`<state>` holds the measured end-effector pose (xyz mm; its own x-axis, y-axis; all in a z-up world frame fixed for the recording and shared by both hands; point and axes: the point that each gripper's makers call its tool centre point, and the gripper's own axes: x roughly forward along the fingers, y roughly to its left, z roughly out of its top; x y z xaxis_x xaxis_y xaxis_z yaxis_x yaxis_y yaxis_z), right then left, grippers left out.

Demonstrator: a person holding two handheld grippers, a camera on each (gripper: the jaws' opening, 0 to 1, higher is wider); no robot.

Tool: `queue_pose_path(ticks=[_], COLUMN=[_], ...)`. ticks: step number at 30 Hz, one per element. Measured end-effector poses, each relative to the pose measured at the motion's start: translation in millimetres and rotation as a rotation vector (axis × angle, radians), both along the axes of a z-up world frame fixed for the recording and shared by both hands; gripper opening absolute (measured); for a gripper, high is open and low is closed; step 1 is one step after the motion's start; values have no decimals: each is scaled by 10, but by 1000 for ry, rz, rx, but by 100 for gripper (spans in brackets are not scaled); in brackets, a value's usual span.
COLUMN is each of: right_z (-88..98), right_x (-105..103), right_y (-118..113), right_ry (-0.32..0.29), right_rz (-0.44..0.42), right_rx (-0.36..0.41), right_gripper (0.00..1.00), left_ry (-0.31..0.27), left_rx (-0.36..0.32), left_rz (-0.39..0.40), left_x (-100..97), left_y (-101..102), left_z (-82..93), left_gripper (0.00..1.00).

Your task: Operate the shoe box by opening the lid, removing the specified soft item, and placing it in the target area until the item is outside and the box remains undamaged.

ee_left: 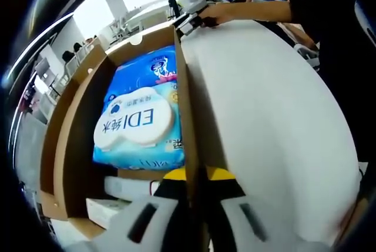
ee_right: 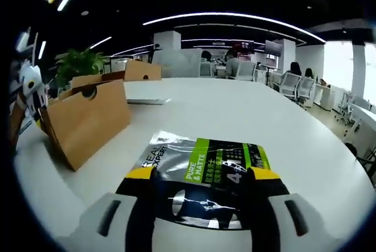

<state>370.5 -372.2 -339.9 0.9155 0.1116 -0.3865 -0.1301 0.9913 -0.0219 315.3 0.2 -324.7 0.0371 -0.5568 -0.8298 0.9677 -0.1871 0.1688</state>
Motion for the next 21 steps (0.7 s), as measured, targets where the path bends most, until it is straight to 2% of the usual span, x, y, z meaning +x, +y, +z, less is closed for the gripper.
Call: queue_pose_path(ticks=[9, 21], right_z=[7, 41], right_x=[8, -38], right_y=[6, 27], right_ry=[-12, -14], right_rz=[-12, -10], right_rx=[0, 17], right_gripper=[64, 75], left_ry=[4, 3], left_rx=[-3, -4], left_rz=[0, -2], left_x=[31, 76], left_y=[-11, -24], left_z=[7, 10], left_gripper=[3, 3])
